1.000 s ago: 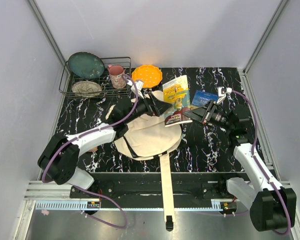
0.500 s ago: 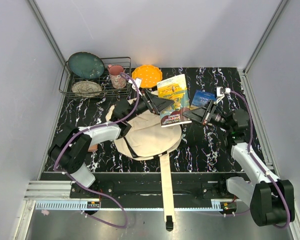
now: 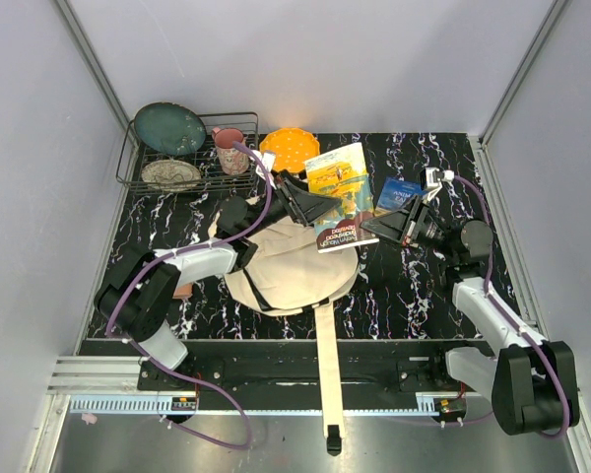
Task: Pack the student bag
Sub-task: Pick up the book from the center of the board.
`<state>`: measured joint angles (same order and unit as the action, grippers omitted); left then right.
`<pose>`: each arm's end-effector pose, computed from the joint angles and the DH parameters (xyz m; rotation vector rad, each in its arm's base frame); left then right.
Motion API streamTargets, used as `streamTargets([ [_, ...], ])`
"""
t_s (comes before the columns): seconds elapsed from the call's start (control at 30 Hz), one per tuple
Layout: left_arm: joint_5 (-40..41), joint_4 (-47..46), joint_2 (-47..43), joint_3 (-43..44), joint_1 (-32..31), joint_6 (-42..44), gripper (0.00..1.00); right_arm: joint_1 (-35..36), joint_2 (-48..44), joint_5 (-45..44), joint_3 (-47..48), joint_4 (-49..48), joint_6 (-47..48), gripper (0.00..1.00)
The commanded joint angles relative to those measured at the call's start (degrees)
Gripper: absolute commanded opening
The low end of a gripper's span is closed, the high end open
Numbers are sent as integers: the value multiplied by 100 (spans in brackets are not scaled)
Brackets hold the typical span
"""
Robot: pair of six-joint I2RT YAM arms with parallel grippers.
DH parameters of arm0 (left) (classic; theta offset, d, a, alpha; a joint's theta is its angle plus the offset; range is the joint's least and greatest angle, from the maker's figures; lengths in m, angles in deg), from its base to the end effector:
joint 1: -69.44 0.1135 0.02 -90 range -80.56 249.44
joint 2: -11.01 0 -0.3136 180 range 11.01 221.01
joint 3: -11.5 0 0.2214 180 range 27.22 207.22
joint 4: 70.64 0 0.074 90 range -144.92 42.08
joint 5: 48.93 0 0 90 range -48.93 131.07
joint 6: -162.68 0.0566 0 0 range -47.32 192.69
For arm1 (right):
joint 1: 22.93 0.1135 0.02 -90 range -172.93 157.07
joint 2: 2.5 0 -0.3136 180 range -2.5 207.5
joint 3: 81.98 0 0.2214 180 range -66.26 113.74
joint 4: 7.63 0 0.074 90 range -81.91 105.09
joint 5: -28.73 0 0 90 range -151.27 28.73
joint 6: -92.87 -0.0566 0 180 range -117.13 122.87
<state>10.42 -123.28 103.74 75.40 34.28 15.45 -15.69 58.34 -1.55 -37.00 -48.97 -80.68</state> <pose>0.2623 -0.2200 0.3695 0.2874 1.3796 -1.6849 0.1652 0.0703 0.3710 -0.1182 1.6357 1.8576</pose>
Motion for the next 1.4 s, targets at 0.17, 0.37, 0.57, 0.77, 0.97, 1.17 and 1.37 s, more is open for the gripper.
streamTargets([
  [0.17,-117,-249,-97,200,18,247,99,66,367,145,89,-2326,-1136,0],
  [0.37,-19,-405,-27,77,70,125,99,66,508,57,89,-2644,-1340,0],
  [0.57,-301,-812,53,77,167,-122,99,66,403,66,133,-2408,-1278,0],
  [0.77,173,-313,-404,-283,228,255,99,66,86,66,159,-1424,-681,0],
  [0.97,771,1322,-870,-257,237,924,99,66,-502,-39,414,674,679,0],
  [1.17,763,1555,-704,77,150,986,99,67,-556,39,441,426,438,0],
  [1.37,315,669,-212,226,88,548,99,75,-160,145,247,-1050,-520,0],
])
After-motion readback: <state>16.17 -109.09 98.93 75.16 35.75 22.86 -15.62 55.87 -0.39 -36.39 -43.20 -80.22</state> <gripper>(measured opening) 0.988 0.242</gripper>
